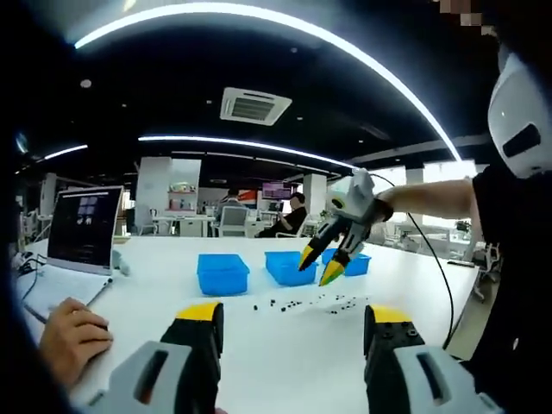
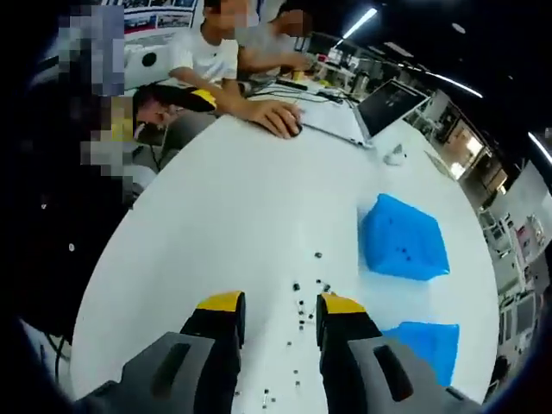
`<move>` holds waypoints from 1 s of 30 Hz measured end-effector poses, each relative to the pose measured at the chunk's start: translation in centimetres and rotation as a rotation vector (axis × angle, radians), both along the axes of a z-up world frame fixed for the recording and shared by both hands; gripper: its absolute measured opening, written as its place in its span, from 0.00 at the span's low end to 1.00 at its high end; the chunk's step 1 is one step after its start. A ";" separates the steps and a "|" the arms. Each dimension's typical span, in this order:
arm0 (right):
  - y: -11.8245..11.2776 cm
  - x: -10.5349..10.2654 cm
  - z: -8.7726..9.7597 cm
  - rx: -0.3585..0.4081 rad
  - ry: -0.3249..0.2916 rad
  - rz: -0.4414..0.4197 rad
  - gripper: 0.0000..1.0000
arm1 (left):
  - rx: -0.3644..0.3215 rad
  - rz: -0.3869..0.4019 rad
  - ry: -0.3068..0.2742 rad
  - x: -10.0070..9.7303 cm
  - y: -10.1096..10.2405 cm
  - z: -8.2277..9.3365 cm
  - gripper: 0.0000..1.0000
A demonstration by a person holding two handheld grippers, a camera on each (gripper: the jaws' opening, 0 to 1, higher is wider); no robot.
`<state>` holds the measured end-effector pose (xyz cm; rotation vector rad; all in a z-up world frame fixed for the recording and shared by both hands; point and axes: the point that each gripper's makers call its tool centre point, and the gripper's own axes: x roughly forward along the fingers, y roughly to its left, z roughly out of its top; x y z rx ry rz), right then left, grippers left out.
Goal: Pick up the resistors one by one and place each resistor into its matching bin, sorting the parts by color and model until every resistor is separated into the correct bin for its type
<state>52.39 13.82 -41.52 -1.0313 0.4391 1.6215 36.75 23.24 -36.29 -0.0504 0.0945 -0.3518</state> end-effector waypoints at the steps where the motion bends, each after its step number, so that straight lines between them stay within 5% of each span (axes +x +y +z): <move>1: 0.3 0.1 -0.6 -0.020 -0.001 0.007 0.34 | 0.000 -0.001 0.000 0.0 0.0 0.0 0.67; 10: 1.6 0.6 -5.0 -0.168 0.008 0.069 0.30 | -0.004 -0.025 0.003 0.2 -0.7 -0.2 0.67; 30: 2.5 2.2 -7.0 -0.268 0.080 0.057 0.19 | 0.000 -0.020 0.017 -0.3 -0.7 -0.8 0.67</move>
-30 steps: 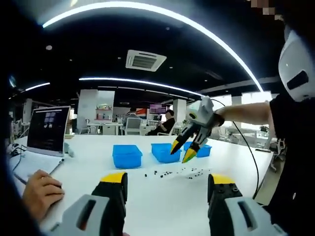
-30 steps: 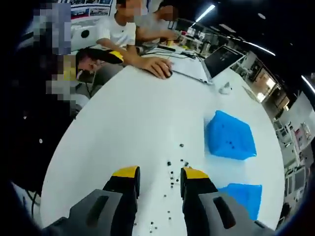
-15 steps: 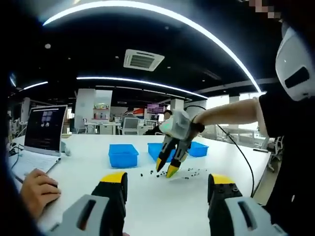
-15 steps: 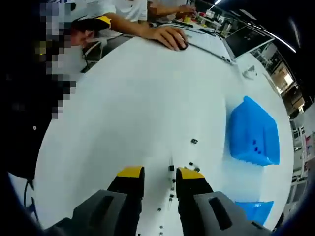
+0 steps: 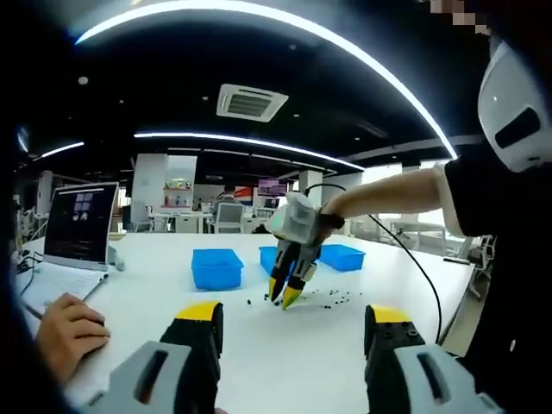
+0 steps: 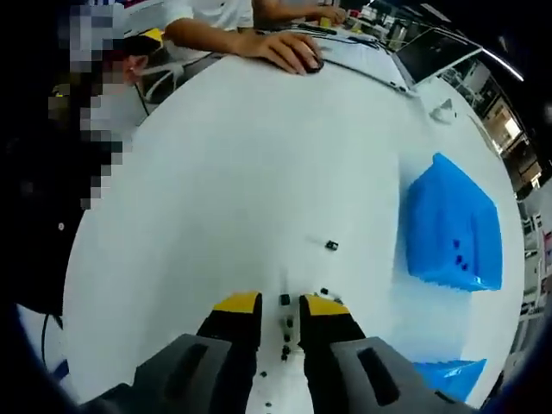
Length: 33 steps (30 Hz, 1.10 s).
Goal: Pick up the resistors one by one and place each resistor into its matching bin, sorting the parts by color and model until every resistor is separated into the correct bin for its type
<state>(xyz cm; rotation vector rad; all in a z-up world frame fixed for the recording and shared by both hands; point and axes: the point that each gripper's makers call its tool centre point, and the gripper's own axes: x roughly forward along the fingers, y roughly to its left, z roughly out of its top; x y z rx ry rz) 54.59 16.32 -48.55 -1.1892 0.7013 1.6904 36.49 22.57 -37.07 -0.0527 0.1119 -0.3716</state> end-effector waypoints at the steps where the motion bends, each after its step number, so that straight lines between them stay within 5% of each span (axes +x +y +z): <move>1: 0.0 0.1 0.0 -0.006 0.007 -0.005 0.19 | -0.001 0.000 0.001 0.0 0.0 0.0 0.67; 9: 0.1 0.1 -0.1 -0.038 0.009 -0.035 0.07 | 0.010 -0.011 0.003 -0.1 -0.3 -0.1 0.67; 15: -0.4 -0.2 0.1 -0.033 -0.053 -0.003 0.07 | 0.008 -0.011 -0.005 -0.2 -0.3 0.3 0.67; 18: 0.1 -0.4 1.7 0.087 -0.085 -0.017 0.07 | 0.004 -0.006 -0.013 -0.1 -0.2 0.7 0.67; 24: -2.2 -2.4 7.2 0.324 -0.035 -0.168 0.07 | 0.016 -0.022 -0.029 0.3 -0.7 1.3 0.67; 30: -7.7 -3.0 12.8 0.618 -0.044 -0.402 0.07 | 0.019 -0.042 -0.055 1.0 -1.3 2.3 0.67; 33: -11.2 -2.7 15.6 0.778 -0.099 -0.544 0.07 | 0.029 -0.057 -0.063 1.4 -1.6 2.6 0.67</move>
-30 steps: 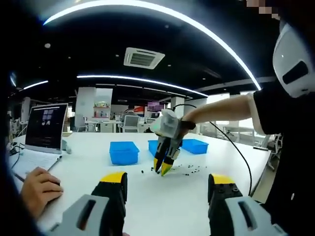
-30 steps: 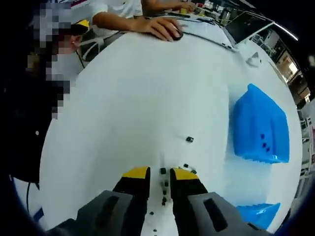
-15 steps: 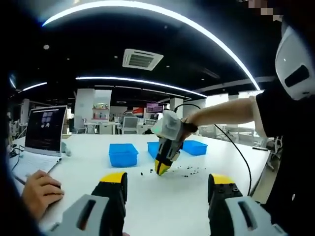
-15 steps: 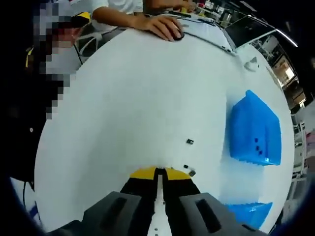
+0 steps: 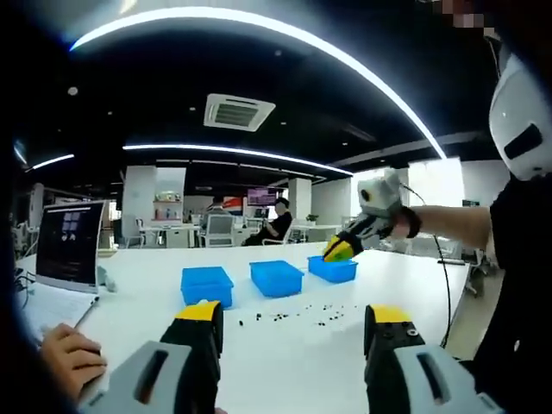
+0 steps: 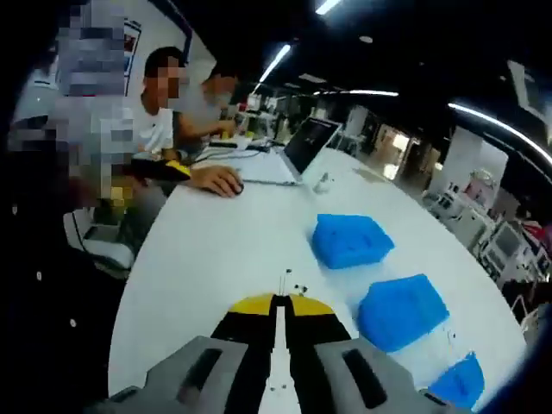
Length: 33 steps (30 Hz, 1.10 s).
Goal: Pick up the resistors one by one and place each resistor into its matching bin, sorting the parts by color and model until every resistor is separated into the correct bin for its type
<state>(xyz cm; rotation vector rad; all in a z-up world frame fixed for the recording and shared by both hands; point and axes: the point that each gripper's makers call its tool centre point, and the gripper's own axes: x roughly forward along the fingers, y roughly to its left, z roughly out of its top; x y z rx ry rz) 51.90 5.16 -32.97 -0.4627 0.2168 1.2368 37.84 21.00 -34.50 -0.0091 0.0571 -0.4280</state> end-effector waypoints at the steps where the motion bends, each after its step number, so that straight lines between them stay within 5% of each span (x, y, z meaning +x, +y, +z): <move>1: -1.1 -0.2 0.8 0.054 -0.003 -0.043 0.07 | 0.002 -0.001 -0.001 0.1 0.0 0.1 0.67; 6: -6.6 -2.6 3.5 0.310 -0.072 -0.265 0.07 | -0.002 0.004 -0.015 0.6 -0.1 0.7 0.67; 9: -8.7 -4.5 3.8 0.399 -0.121 -0.359 0.07 | -0.007 0.015 -0.022 0.7 0.1 0.9 0.67; 16: -10.4 -7.4 3.1 0.465 -0.153 -0.462 0.07 | -0.010 0.029 -0.014 0.4 0.5 0.6 0.67; 24: -7.1 -4.9 5.5 0.538 -0.194 -0.475 0.07 | -0.028 0.058 -0.018 0.0 1.4 0.5 0.67; 33: 2.3 2.4 7.7 0.532 -0.209 -0.395 0.07 | -0.027 0.070 -0.016 -0.5 2.2 0.3 0.67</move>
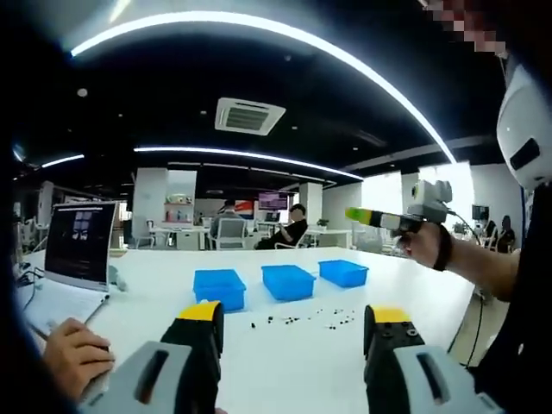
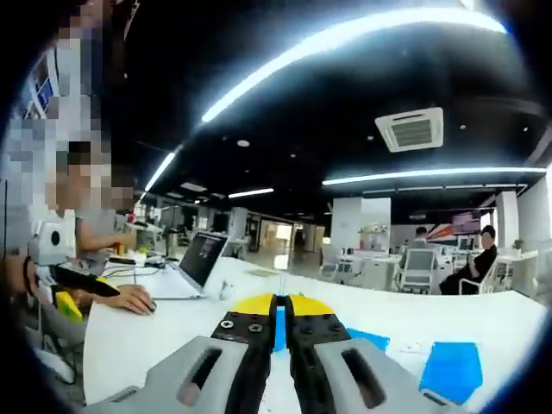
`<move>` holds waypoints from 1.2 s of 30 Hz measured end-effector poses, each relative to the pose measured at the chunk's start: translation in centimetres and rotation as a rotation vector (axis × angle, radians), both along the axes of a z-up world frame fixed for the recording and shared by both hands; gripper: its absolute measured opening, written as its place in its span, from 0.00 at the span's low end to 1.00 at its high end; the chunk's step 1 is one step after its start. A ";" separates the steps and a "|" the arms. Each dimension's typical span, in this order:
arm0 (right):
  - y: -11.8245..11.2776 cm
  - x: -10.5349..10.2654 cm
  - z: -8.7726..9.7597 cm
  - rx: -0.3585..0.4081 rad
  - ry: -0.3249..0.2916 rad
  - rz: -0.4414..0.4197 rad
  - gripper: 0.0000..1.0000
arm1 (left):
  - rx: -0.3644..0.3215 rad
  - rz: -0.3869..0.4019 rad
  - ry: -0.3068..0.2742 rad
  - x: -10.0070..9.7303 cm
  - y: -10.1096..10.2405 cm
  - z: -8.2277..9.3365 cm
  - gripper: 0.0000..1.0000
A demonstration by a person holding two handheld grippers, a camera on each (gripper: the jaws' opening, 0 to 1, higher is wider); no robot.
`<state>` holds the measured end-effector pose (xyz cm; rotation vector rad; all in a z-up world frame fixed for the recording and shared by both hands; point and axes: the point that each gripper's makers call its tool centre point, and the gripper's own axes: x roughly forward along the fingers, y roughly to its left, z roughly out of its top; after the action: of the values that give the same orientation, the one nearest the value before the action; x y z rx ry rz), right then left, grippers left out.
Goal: Pick up the resistors one by one and place each resistor into its matching bin, sorting the parts by color and model until every resistor is separated into the correct bin for its type
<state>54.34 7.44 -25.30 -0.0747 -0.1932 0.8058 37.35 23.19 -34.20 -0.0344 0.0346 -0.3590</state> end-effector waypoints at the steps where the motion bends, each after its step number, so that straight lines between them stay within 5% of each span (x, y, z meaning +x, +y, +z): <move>1: 1.1 0.7 0.3 0.010 -0.004 0.017 0.07 | -0.002 0.005 -0.003 0.0 0.2 0.1 0.67; 8: 7.6 6.4 0.7 0.002 0.024 0.059 0.07 | -0.007 0.048 -0.017 -0.5 1.8 0.6 0.67; 14: 13.6 11.8 -2.9 -0.107 0.071 0.032 0.07 | -0.011 0.085 -0.008 -0.5 2.8 0.2 0.67; 17: 15.1 13.7 -4.7 -0.095 0.145 0.010 0.07 | -0.016 0.096 -0.010 -0.8 3.2 0.3 0.66; 29: 17.1 15.1 -6.4 -0.161 0.153 -0.016 0.07 | -0.014 0.128 -0.011 -1.5 4.0 0.5 0.66; 36: 16.0 14.2 -6.2 -0.180 0.122 -0.006 0.29 | -0.010 0.114 -0.010 -1.3 3.3 0.5 0.67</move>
<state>68.59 23.47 -31.48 -0.1948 -0.0046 0.8177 36.08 26.50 -33.70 -0.0439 0.0210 -0.2453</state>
